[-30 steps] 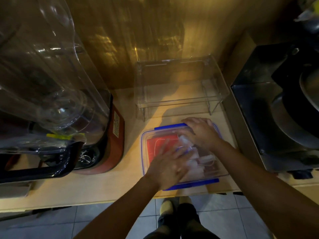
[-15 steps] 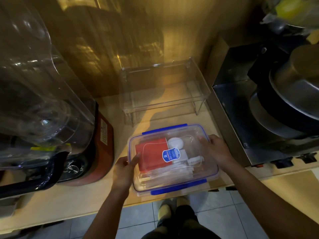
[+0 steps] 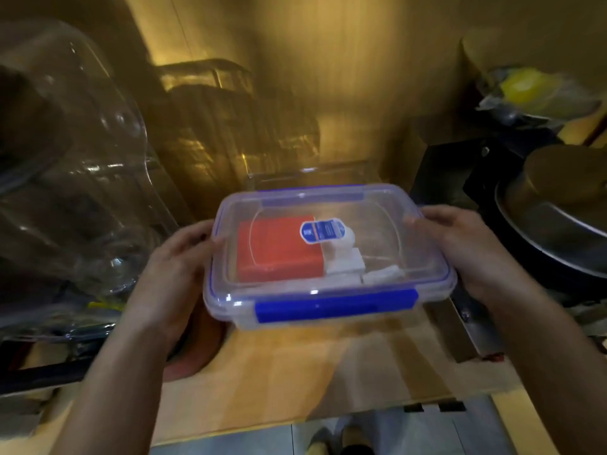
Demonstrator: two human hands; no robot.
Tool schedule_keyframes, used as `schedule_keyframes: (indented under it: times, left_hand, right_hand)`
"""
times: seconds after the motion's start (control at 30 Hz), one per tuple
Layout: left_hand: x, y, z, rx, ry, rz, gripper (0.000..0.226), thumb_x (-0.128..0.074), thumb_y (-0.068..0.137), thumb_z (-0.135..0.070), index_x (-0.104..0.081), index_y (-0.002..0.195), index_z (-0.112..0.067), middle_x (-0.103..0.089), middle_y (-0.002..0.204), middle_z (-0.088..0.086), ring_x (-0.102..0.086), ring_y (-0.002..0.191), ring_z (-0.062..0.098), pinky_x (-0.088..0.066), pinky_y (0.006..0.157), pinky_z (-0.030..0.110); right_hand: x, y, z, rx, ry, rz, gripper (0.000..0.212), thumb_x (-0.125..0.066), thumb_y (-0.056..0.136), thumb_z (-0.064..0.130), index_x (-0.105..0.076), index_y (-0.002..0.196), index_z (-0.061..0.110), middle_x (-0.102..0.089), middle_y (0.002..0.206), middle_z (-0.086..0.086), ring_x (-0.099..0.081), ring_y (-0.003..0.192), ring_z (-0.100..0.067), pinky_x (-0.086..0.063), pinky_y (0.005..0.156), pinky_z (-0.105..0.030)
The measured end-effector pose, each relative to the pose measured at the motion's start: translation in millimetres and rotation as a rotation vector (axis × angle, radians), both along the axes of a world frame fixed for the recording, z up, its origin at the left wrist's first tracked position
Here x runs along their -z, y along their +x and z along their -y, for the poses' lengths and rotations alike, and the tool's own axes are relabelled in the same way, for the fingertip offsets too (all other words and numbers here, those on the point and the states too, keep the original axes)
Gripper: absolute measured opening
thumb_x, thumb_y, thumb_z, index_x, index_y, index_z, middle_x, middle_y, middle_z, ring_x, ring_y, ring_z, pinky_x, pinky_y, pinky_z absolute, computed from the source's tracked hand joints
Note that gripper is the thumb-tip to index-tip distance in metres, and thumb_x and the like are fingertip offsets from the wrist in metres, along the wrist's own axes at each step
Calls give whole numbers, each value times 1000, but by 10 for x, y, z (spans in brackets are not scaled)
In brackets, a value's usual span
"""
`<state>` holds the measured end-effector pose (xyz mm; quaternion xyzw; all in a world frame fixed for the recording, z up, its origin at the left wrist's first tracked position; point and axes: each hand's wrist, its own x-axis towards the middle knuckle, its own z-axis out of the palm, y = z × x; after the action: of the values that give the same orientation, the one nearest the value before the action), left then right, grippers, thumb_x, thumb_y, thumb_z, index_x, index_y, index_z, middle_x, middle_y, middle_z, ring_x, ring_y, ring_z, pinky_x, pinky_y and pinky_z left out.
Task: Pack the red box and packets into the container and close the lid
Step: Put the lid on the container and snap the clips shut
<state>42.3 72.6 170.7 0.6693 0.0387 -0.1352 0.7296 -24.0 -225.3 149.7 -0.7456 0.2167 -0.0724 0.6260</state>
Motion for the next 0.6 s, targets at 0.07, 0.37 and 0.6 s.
schedule_keyframes:
  times: [0.07, 0.37, 0.6]
  left_hand:
    - [-153, 192, 65, 10, -26, 34, 30, -58, 84, -6, -64, 113, -11, -74, 94, 14, -71, 84, 28, -58, 73, 40]
    - [-385, 1195, 545, -296, -41, 194, 40, -62, 73, 2, -63, 112, -2, -67, 78, 7, -65, 53, 11, -51, 46, 19]
    - [0, 1540, 668, -301, -23, 176, 40, -69, 81, -14, -58, 118, -5, -70, 93, 12, -70, 70, 18, -58, 61, 28]
  right_hand:
    - [-165, 197, 42, 44, -12, 56, 17, -63, 87, 21, -67, 101, 13, -73, 86, -10, -72, 74, -17, -60, 66, -31]
    - [-590, 1237, 160, 181, 91, 198, 29, -66, 81, 15, -64, 108, 6, -69, 85, -8, -68, 70, -19, -53, 54, -26]
    - [-383, 1566, 231, 165, 128, 90, 39, -70, 78, 11, -57, 115, 8, -64, 79, -3, -65, 68, -16, -50, 42, -22]
